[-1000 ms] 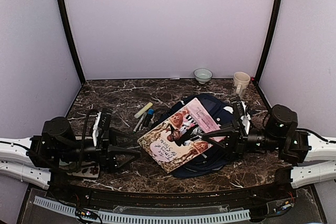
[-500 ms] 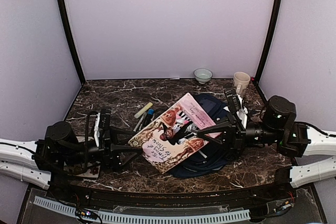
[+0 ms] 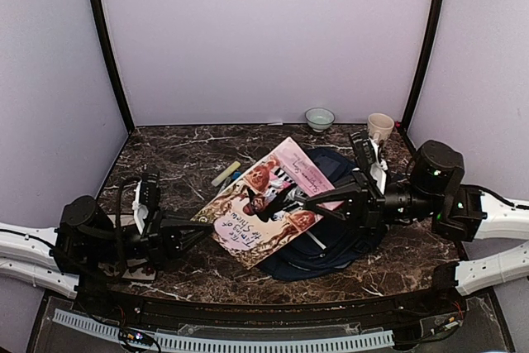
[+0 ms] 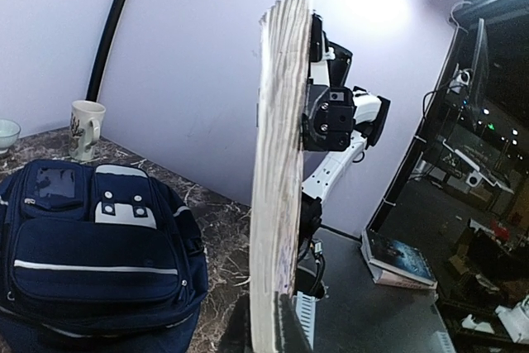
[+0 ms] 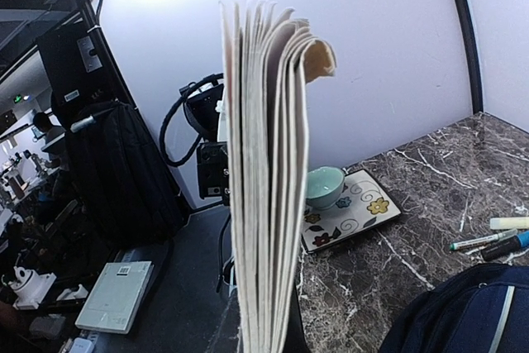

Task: Pack the student bag
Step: Pass from the right arm to the left

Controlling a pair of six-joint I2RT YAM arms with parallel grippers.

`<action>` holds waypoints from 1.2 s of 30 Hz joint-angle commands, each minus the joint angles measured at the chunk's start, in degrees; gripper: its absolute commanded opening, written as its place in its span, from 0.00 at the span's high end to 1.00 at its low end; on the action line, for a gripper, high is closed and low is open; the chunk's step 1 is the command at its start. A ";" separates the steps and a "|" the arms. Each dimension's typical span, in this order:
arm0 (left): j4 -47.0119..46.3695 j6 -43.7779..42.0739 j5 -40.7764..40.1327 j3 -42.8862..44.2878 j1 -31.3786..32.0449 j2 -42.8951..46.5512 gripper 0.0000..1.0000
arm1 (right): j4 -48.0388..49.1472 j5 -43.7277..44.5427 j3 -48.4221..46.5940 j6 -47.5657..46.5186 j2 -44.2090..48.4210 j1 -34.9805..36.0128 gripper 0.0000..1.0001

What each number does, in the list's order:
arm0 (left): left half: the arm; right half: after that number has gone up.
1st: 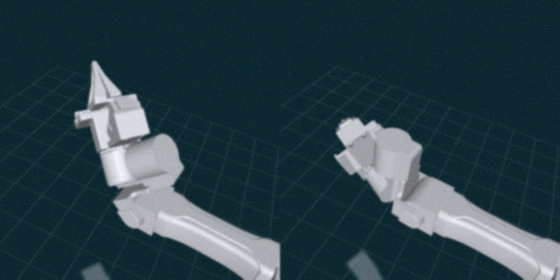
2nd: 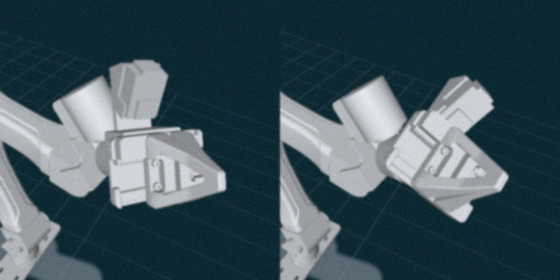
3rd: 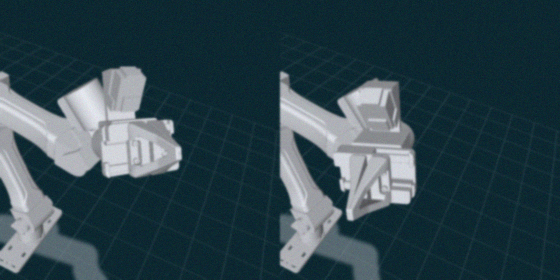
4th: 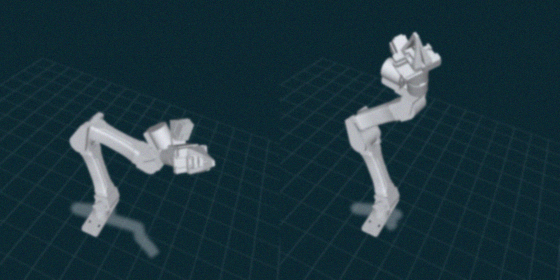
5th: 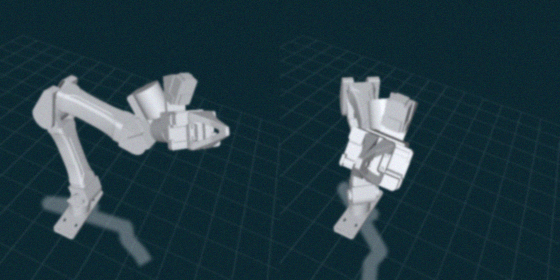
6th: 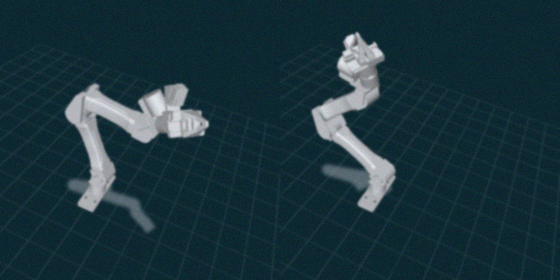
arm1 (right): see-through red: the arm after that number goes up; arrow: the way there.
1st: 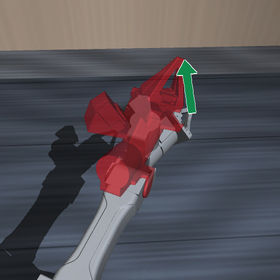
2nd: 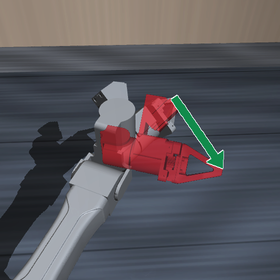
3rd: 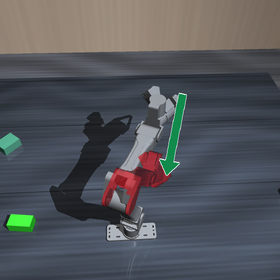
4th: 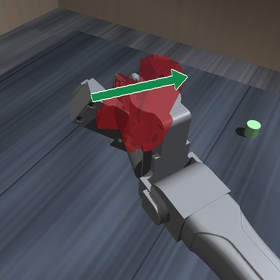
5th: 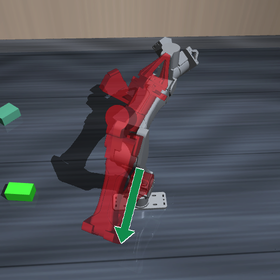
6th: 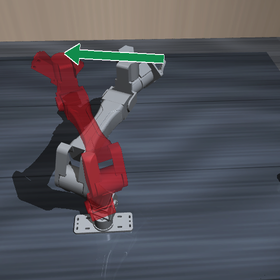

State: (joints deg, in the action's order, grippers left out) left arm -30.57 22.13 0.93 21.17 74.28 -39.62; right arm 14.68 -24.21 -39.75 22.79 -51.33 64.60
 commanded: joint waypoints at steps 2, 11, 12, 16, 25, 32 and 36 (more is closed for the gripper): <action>-1.73 0.05 -1.14 -0.82 0.14 1.02 1.00 | 2.58 0.52 -1.04 0.05 -0.35 -0.18 1.00; 18.09 2.26 -22.29 4.14 0.07 3.34 1.00 | -8.94 19.28 -1.27 -3.25 -4.26 -0.22 0.23; 20.81 2.63 -24.68 4.54 0.14 4.20 1.00 | -9.63 20.37 -1.03 -3.41 -4.85 -0.18 0.20; 28.46 3.41 -30.72 6.06 0.16 7.11 1.00 | -11.97 23.23 -0.65 -3.74 -7.84 -0.23 0.13; 38.36 4.58 -38.55 8.40 0.15 8.94 1.00 | -16.87 25.63 -2.06 -4.97 -16.03 0.85 0.11; 41.12 4.86 -39.72 8.93 0.15 10.32 1.00 | -21.39 29.72 -6.68 -6.87 -25.28 6.04 0.09; 41.28 4.85 -39.42 8.53 0.10 11.57 1.00 | -24.28 33.57 -10.04 -6.64 -30.68 7.48 0.08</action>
State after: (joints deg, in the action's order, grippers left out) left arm 10.31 26.68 -37.17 28.05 74.48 -31.09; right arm -6.85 4.34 -46.09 16.78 -78.32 70.76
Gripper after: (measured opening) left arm 0.043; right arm 0.914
